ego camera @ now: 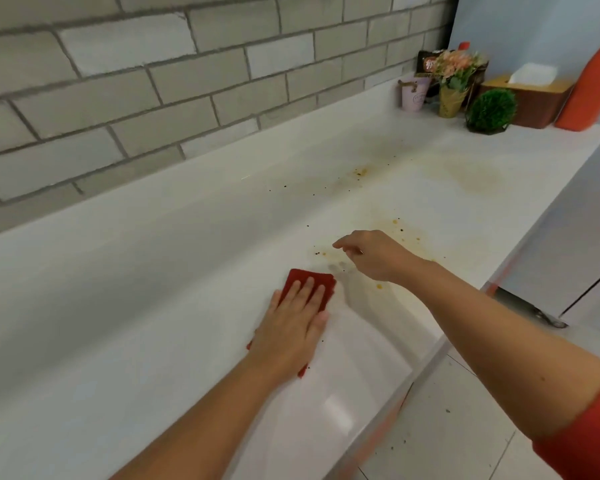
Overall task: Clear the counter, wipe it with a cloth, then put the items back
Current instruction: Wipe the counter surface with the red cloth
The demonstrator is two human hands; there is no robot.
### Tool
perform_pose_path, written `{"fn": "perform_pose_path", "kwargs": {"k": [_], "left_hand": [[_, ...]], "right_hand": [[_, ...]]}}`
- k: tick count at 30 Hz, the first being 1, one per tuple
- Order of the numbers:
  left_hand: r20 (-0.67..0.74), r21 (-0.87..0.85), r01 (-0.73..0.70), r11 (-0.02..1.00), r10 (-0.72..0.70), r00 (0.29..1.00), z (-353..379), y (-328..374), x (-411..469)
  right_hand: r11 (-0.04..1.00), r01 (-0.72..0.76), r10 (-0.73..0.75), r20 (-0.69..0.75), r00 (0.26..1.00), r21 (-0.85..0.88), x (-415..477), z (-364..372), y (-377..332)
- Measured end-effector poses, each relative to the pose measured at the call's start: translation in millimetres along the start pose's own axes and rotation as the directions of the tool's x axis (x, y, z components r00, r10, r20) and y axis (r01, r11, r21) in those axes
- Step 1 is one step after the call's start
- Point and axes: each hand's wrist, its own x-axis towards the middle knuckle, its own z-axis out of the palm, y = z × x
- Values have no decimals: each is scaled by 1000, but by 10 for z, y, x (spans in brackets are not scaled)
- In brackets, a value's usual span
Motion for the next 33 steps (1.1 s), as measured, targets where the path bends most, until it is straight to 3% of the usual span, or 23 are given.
{"fn": "perform_pose_path", "kwargs": {"k": [4,7,9,11,15,19,21,24,28,30,33], "left_hand": [[-55,-43,253,967,-255,965,-149,-521,221],[-85,-25,405,914,-406,910,-172,-539,433],[-85,-46,451,891,-454,887,-113,-326,447],[-79,-63,390,919,-394,916,-39,-70,335],[-33,-87,131,987,-135,990,7,204,-75],[14,-117,-30,993,32,999,-13,-129,-480],[-5,-94,49,994,-50,999,-78,-453,-594],[-74,-89,292,952,-298,952,-156,-742,-627],[-101,-33,462,886,-463,881,-99,-465,-490],[-89,-12,433,901,-432,897,-42,-200,-434],[-49,-11,264,964,-264,963,61,301,-402]], "right_hand": [[993,-99,96,-44,994,-62,-295,-104,224],[946,-270,273,-6,962,-178,-563,-142,395],[863,-437,462,44,886,-255,-711,-143,471],[784,-548,591,83,802,-291,-816,-116,497],[773,-502,598,180,781,-389,-891,-62,419],[776,-486,587,178,790,-403,-981,-79,323],[771,-490,587,157,794,-406,-1030,-70,295],[756,-479,586,134,799,-446,-1076,-42,246],[749,-478,590,136,796,-459,-1104,-26,211],[747,-465,588,146,796,-475,-1108,-34,200],[750,-446,583,171,794,-489,-1121,-56,198]]}}
